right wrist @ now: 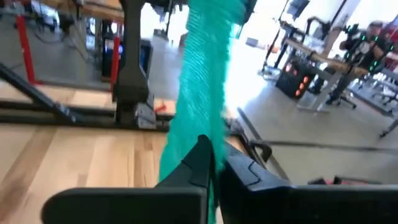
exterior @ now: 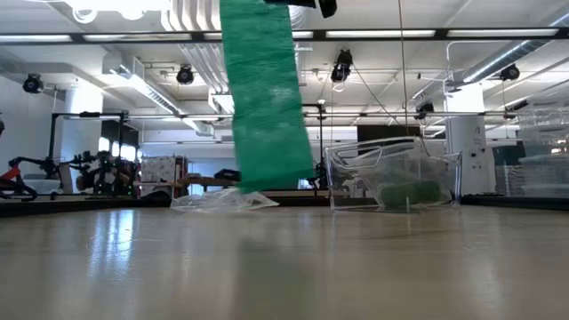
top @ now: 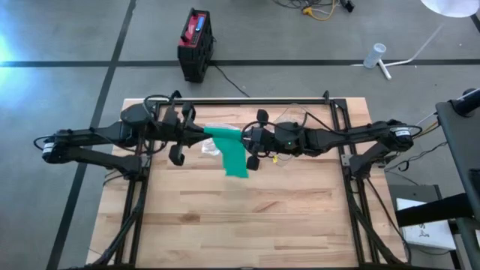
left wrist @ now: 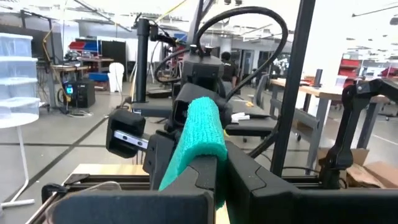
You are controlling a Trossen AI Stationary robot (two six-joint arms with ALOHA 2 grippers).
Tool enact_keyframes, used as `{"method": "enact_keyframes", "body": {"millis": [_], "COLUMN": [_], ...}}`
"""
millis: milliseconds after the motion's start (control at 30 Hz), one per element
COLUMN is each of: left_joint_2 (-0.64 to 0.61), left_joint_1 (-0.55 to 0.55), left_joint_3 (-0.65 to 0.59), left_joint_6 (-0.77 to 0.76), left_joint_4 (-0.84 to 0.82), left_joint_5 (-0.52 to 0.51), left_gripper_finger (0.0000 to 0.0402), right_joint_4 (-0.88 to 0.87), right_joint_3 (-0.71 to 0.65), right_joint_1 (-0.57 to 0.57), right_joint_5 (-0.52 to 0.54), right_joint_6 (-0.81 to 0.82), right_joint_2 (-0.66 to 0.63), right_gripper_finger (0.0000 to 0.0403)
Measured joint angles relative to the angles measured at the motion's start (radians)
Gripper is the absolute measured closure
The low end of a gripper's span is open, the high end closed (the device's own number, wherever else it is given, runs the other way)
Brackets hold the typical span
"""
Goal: Roll bandage
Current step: Roll the dark green bandage
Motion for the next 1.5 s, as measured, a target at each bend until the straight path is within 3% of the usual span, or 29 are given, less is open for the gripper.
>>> {"method": "enact_keyframes", "body": {"millis": [233, 400, 600, 733, 867, 1233, 1500], "left_joint_2": [-0.001, 0.001, 0.001, 0.002, 0.002, 0.003, -0.004], "left_joint_1": [0.0, 0.0, 0.0, 0.0, 0.0, 0.0, 0.0], "left_joint_3": [-0.036, -0.053, -0.054, -0.054, -0.054, -0.054, -0.054], "left_joint_6": [-0.052, -0.069, 0.029, 0.144, 0.234, 0.282, 0.334], "left_joint_4": [0.098, 0.103, 0.106, 0.106, 0.111, 0.121, 0.124], "left_joint_5": [0.038, 0.052, 0.007, -0.038, -0.038, -0.037, -0.036], "left_gripper_finger": [0.0401, 0.0401, 0.0401, 0.0401, 0.0401, 0.0401, 0.0401], "right_joint_4": [-0.072, -0.094, -0.092, -0.086, -0.091, -0.138, -0.227], "right_joint_3": [-0.007, -0.006, 0.003, 0.004, 0.012, 0.034, 0.034], "right_joint_1": [0.0, 0.0, 0.001, 0.001, 0.002, 0.002, -0.007], "right_joint_5": [0.005, 0.072, -0.105, -0.114, -0.114, -0.116, -0.103], "right_joint_6": [-0.037, -0.059, -0.043, -0.022, 0.015, 0.062, 0.046], "right_joint_2": [0.002, -0.012, -0.014, -0.014, -0.016, -0.04, -0.11], "right_gripper_finger": [0.0402, 0.0402, 0.0399, 0.0391, 0.0355, 0.0212, 0.0144]}}
